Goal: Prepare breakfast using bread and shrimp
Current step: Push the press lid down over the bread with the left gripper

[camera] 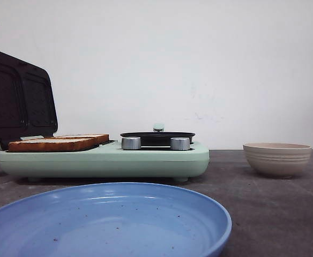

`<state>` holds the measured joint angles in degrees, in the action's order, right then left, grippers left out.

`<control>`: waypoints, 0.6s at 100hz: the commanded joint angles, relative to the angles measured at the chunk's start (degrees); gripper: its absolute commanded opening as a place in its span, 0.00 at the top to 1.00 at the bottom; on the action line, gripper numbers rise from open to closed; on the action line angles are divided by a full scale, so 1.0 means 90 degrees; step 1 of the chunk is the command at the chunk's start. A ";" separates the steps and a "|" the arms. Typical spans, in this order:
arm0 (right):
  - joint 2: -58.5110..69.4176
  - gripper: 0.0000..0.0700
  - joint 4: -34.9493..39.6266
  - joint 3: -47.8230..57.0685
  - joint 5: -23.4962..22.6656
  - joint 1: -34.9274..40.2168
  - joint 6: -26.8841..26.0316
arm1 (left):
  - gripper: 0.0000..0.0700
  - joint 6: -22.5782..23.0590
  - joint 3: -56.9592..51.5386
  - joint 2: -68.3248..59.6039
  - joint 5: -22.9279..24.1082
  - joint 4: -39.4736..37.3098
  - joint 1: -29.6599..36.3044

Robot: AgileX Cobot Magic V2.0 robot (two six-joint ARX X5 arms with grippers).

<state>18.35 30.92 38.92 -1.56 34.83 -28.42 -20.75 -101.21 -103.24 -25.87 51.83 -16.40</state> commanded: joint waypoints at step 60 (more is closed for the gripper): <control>-0.0015 1.00 -0.0046 0.0032 -0.0015 0.0039 -0.0107 | 1.00 -0.0160 -0.0172 -0.0107 -0.0270 -0.0068 0.0816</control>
<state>18.35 30.94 38.92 -1.56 34.83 -28.82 -21.78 -101.84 -102.41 -27.35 52.03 -10.57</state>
